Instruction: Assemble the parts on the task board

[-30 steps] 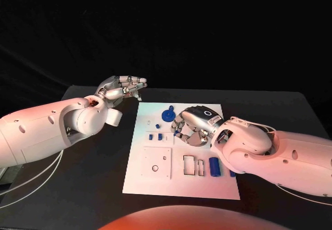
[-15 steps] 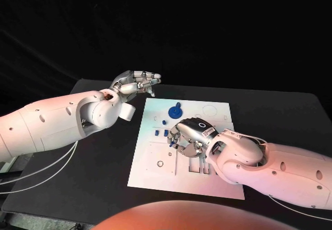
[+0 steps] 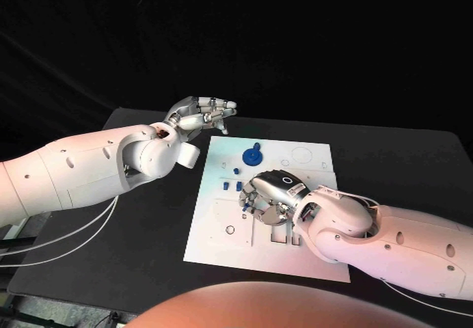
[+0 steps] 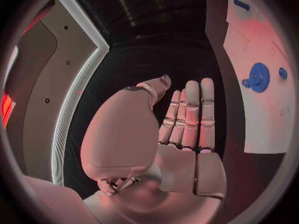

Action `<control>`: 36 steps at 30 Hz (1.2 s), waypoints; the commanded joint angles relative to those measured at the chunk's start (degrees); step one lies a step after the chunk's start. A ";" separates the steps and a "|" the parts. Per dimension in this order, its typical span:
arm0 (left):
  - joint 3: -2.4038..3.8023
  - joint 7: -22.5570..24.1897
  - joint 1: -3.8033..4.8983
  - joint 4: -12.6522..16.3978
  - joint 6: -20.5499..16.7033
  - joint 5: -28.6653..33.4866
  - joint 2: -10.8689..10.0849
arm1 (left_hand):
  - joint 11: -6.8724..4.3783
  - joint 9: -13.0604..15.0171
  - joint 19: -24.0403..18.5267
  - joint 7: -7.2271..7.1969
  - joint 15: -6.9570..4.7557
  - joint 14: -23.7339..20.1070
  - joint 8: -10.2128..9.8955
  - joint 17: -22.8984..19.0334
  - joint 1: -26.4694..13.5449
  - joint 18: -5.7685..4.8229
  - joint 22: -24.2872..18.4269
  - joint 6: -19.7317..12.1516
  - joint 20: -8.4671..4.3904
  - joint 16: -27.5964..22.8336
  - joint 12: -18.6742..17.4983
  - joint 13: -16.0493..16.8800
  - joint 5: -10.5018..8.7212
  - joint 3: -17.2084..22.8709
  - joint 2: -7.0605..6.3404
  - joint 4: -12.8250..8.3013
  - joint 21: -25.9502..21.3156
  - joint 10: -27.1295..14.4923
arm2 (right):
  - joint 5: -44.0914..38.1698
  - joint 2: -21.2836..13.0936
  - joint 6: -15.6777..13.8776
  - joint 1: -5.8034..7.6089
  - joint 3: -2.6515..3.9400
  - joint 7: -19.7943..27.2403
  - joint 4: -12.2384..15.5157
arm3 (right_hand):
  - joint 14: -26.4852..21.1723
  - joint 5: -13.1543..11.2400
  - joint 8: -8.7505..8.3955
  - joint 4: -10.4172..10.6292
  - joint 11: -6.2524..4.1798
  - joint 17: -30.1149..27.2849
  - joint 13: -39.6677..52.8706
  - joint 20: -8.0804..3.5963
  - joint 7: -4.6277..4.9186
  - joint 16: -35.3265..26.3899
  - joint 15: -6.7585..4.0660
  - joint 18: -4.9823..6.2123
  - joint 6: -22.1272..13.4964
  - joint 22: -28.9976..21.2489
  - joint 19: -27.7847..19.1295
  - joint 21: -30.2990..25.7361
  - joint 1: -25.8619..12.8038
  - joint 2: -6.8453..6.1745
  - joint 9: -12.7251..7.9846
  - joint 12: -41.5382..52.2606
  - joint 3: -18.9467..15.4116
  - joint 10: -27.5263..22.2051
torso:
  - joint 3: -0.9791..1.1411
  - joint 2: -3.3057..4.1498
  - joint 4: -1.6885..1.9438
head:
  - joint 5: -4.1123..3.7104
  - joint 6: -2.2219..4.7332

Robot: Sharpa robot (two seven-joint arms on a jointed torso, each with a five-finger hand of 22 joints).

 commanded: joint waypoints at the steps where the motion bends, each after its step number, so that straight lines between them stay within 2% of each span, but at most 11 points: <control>1: 0.05 0.10 0.09 -0.01 -0.12 -0.17 0.14 | -0.10 0.02 0.39 0.27 -0.02 -0.26 0.16 -0.06 0.13 0.29 -0.07 -0.32 0.15 -0.32 0.03 -0.06 0.05 -0.13 -0.24 -0.17 -0.28 -0.49 | -0.81 0.10 2.14 -0.20 -0.05 0.51 -0.06 | 2.13 0.13 0.40 -0.35 -1.88 -0.05 0.09 -0.44 0.11 0.24 -0.14 -0.81 -0.24 10.64 1.55 -0.11 -0.25 0.50 0.14 0.17 -0.01 2.16 | 0.00 0.01 -0.03 | 0.18 -0.31; 30: 0.04 -0.26 0.10 -0.33 0.34 -0.23 0.32 | -0.10 0.02 0.37 0.27 0.00 -0.31 0.17 -0.08 0.07 0.28 -0.11 -0.35 0.17 -0.36 0.05 -0.06 0.05 -0.20 -0.26 -0.15 -0.36 -0.53 | -1.43 0.78 4.22 -0.97 -0.23 -0.47 -0.90 | 2.11 0.11 0.43 -0.42 -1.87 -0.11 0.13 -0.43 0.12 0.23 -0.12 -0.80 -0.26 10.62 1.52 -0.15 -0.41 0.53 0.21 0.13 0.00 2.16 | 0.00 0.00 -0.01 | 0.51 -0.31; 36: 0.04 -0.35 0.10 -0.34 0.39 -0.23 0.28 | -0.09 0.02 0.36 0.27 0.02 -0.35 0.18 -0.10 0.00 0.28 -0.17 -0.38 0.20 -0.40 0.06 -0.06 0.05 -0.27 -0.24 -0.11 -0.45 -0.58 | -1.67 0.83 4.78 -0.98 -0.24 -0.97 -1.03 | 2.08 0.09 0.46 -0.50 -1.85 -0.26 0.19 -0.41 0.14 0.17 -0.11 -0.74 -0.32 10.46 1.36 -0.37 -0.64 0.58 0.31 0.07 -0.01 2.14 | -0.02 -0.01 -0.02 | 0.29 -0.31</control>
